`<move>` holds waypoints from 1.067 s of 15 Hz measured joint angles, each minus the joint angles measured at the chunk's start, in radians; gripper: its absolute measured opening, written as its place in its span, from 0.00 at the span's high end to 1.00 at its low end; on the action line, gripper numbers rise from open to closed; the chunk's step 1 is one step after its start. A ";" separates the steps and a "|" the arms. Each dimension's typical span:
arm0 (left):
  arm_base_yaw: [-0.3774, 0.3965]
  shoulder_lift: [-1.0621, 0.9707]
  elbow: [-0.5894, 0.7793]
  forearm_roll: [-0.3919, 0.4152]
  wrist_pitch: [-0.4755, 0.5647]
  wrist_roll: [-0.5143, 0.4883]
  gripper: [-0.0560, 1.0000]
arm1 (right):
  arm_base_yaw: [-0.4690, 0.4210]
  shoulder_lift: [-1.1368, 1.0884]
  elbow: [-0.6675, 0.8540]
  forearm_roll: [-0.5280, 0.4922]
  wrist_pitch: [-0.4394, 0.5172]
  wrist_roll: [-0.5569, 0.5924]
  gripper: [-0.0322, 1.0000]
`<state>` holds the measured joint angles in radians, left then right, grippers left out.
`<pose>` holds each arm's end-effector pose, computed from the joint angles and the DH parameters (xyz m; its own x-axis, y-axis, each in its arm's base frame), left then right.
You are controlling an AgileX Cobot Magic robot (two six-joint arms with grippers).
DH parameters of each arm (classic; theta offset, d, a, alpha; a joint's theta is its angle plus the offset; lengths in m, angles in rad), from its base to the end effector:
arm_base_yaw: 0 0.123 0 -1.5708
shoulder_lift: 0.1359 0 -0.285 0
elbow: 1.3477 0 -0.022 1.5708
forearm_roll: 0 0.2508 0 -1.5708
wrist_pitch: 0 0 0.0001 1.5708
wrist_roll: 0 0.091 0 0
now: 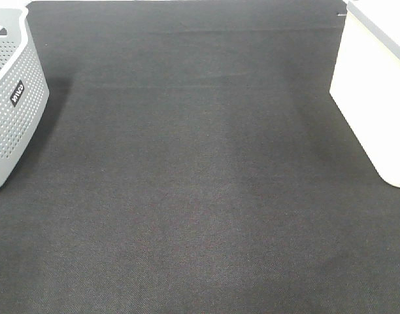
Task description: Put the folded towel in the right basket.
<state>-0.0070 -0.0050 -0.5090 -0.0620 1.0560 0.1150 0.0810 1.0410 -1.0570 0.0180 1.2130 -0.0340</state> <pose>-0.0066 -0.0049 0.2803 -0.4323 0.0872 -0.8975 0.0922 0.9944 0.0522 0.1775 0.0159 0.3524 -0.8899 -0.1000 -0.4451 -0.1131 0.9936 0.0028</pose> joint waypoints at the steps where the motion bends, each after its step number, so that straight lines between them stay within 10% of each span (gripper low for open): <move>1: 0.000 0.000 0.000 0.000 0.000 0.000 0.12 | 0.000 -0.066 0.082 0.000 0.000 0.000 0.17; 7: 0.000 0.000 0.000 0.000 0.000 0.000 0.12 | 0.000 -0.495 0.435 -0.004 0.009 0.000 0.17; 16: 0.000 0.000 0.000 0.000 0.000 0.000 0.12 | 0.000 -1.042 0.548 -0.008 -0.130 -0.022 0.17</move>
<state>-0.0070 -0.0050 -0.5090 -0.0620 1.0560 0.1150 0.0810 -0.0010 -0.5090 0.0100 1.0830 -0.0560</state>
